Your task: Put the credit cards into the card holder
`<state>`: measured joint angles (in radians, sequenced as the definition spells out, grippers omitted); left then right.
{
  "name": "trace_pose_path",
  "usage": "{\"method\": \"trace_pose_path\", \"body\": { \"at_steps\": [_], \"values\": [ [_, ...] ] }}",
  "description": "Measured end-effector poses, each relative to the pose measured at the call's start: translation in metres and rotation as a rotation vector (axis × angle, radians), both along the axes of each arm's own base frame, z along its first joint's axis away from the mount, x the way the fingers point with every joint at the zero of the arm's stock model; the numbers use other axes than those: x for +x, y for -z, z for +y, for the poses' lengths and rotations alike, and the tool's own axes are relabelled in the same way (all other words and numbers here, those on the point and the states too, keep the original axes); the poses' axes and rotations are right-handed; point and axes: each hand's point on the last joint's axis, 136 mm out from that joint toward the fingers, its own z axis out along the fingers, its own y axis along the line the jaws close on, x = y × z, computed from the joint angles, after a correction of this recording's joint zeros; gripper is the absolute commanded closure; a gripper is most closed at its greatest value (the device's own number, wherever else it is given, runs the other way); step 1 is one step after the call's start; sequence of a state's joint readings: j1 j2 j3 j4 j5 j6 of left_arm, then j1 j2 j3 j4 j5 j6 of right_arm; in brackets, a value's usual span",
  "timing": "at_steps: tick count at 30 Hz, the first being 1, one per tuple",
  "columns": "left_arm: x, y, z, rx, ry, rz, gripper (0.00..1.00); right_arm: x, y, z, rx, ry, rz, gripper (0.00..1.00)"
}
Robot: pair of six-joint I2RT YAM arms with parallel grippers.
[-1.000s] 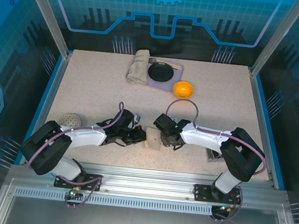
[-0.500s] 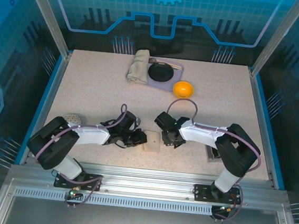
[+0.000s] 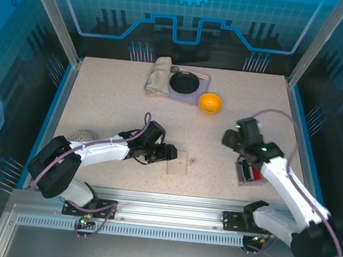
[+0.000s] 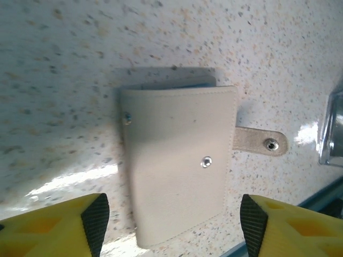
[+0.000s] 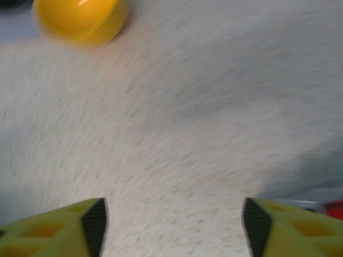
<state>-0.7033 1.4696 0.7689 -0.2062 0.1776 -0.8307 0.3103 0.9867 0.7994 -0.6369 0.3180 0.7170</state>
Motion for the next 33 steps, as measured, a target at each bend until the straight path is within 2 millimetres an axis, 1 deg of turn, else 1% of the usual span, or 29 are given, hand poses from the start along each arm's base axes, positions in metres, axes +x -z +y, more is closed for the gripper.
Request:
{"method": "trace_pose_path", "body": {
  "at_steps": [1, 3, 5, 7, 9, 11, 14, 16, 18, 22, 27, 33],
  "values": [
    [0.000, -0.001, 0.004, 0.017, -0.007, -0.003, 0.29, -0.005, -0.005, -0.023, 0.008, 0.075, -0.024, 0.05],
    [0.000, -0.003, 0.009, 0.041, -0.020, -0.012, 0.27, -0.018, -0.009, -0.061, 0.013, 0.211, -0.044, 0.00],
    [0.001, -0.007, 0.015, 0.062, -0.024, -0.033, 0.25, -0.032, -0.008, -0.092, 0.018, 0.331, -0.044, 0.00],
    [0.003, -0.012, 0.017, 0.069, -0.030, -0.052, 0.24, -0.045, -0.003, -0.116, 0.038, 0.434, -0.032, 0.00],
    [0.004, -0.017, 0.019, 0.073, -0.034, -0.066, 0.24, -0.055, 0.009, -0.131, 0.080, 0.510, -0.008, 0.00],
    [0.007, -0.021, 0.018, 0.072, -0.035, -0.081, 0.23, -0.065, 0.030, -0.141, 0.153, 0.576, 0.032, 0.00],
    [0.009, -0.025, 0.017, 0.072, -0.026, -0.098, 0.23, -0.079, 0.059, -0.148, 0.274, 0.647, 0.086, 0.00],
    [0.010, -0.026, 0.017, 0.072, -0.024, -0.103, 0.23, -0.082, 0.069, -0.146, 0.330, 0.662, 0.102, 0.00],
    [0.010, -0.026, 0.017, 0.072, -0.023, -0.103, 0.22, -0.080, 0.071, -0.142, 0.365, 0.648, 0.095, 0.00],
    [0.010, -0.026, 0.017, 0.073, -0.021, -0.104, 0.22, -0.069, 0.070, -0.133, 0.423, 0.591, 0.053, 0.00],
    [0.011, -0.027, 0.016, 0.071, -0.021, -0.106, 0.22, -0.060, 0.074, -0.125, 0.485, 0.545, 0.031, 0.00],
    [0.011, -0.028, 0.015, 0.069, -0.021, -0.108, 0.22, -0.053, 0.080, -0.112, 0.544, 0.504, 0.023, 0.00]
  ]
}}
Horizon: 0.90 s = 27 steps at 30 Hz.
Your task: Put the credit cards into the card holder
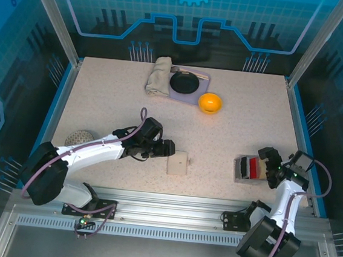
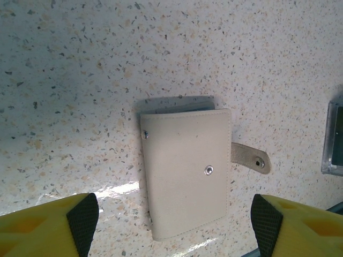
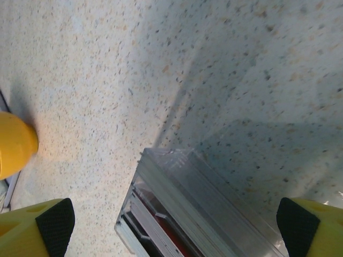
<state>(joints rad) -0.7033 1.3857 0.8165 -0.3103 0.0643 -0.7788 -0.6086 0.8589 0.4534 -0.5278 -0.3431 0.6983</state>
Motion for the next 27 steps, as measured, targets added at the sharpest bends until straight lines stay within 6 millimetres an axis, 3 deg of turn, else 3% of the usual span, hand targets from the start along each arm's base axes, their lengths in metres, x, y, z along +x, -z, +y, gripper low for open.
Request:
{"method": "trace_pose_path", "body": {
  "at_steps": [8, 18, 27],
  "values": [
    [0.001, -0.003, -0.003, -0.013, 0.007, 0.000, 0.21, 0.021, -0.004, 0.042, 0.033, -0.150, -0.047, 0.00],
    [0.008, 0.000, -0.026, -0.070, 0.044, 0.037, 0.21, 0.044, 0.008, 0.106, 0.072, -0.341, -0.006, 0.00],
    [0.029, 0.006, -0.035, -0.153, 0.004, 0.098, 0.21, 0.094, -0.002, 0.162, 0.065, -0.487, -0.018, 0.00]
  ]
}}
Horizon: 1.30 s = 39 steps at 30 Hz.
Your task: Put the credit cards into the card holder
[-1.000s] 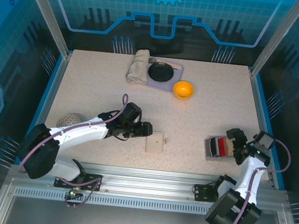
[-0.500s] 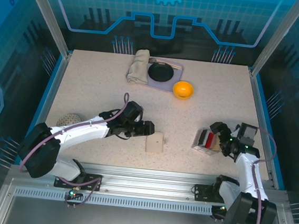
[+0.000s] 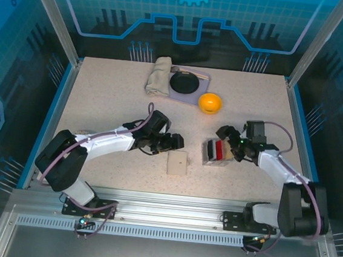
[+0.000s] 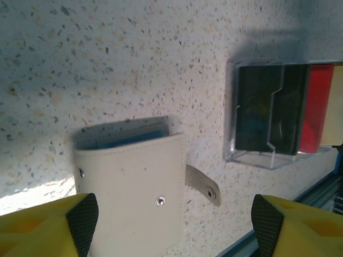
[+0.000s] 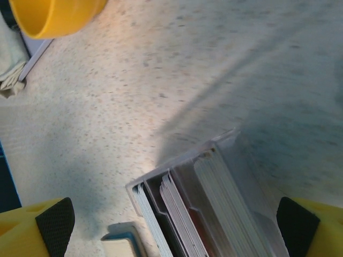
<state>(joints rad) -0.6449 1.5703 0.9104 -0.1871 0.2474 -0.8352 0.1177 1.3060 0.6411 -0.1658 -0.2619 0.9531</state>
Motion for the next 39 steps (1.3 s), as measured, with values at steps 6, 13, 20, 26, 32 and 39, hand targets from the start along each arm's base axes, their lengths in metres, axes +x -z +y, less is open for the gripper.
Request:
{"method": "trace_pose_path", "body": {
  "at_steps": [6, 13, 20, 26, 32, 39],
  "values": [
    [0.016, 0.010, -0.001, -0.067, -0.049, 0.066, 0.22, 0.034, -0.004, 0.029, -0.004, -0.059, -0.004, 0.00],
    [0.026, 0.003, -0.020, -0.142, -0.030, 0.084, 0.23, 0.028, -0.019, 0.003, -0.103, -0.044, -0.020, 0.00],
    [0.034, 0.009, -0.037, -0.208, -0.018, 0.124, 0.25, -0.009, -0.017, -0.001, -0.086, -0.078, -0.021, 0.00],
    [0.036, 0.016, -0.042, -0.225, -0.027, 0.156, 0.25, -0.036, 0.012, 0.015, -0.017, -0.087, 0.073, 0.00],
    [0.041, 0.018, -0.032, -0.198, -0.083, 0.150, 0.25, -0.029, 0.009, 0.041, 0.047, -0.091, 0.042, 0.00],
    [0.049, 0.008, 0.020, -0.174, -0.232, 0.111, 0.23, -0.022, 0.017, 0.071, 0.100, -0.079, 0.048, 0.00]
  ]
}}
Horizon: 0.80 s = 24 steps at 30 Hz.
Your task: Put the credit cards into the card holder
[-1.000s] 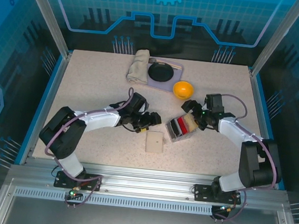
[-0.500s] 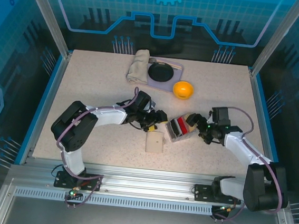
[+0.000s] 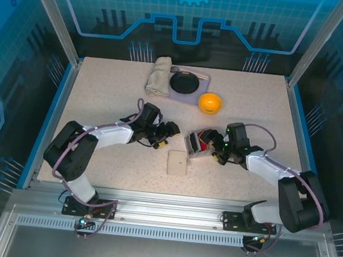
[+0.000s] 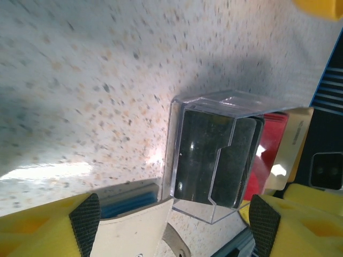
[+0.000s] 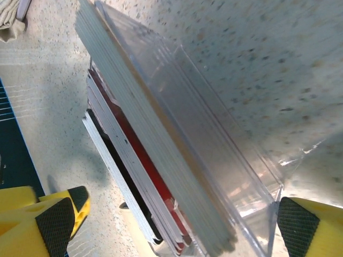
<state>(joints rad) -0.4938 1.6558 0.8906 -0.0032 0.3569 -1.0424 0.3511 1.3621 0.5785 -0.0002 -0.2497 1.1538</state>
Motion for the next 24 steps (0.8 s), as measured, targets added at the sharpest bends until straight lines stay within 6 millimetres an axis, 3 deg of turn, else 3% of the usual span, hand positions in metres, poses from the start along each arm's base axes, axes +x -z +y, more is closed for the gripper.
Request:
{"method": "trace_pose_path", "body": {
  "at_steps": [6, 13, 18, 24],
  "values": [
    [0.003, -0.008, 0.005, 0.000, -0.019, -0.019, 0.24, 0.013, 0.010, 0.026, 0.013, -0.014, 0.028, 0.00],
    [0.006, -0.005, 0.008, 0.000, -0.029, -0.004, 0.28, 0.048, 0.000, 0.047, 0.037, -0.037, -0.013, 0.00],
    [0.019, 0.002, 0.005, -0.003, -0.035, 0.016, 0.29, 0.066, -0.006, 0.064, 0.068, -0.087, -0.028, 0.00],
    [0.035, 0.011, -0.006, -0.032, -0.036, 0.041, 0.30, 0.067, -0.007, 0.054, 0.021, -0.122, -0.032, 0.01]
  ]
}}
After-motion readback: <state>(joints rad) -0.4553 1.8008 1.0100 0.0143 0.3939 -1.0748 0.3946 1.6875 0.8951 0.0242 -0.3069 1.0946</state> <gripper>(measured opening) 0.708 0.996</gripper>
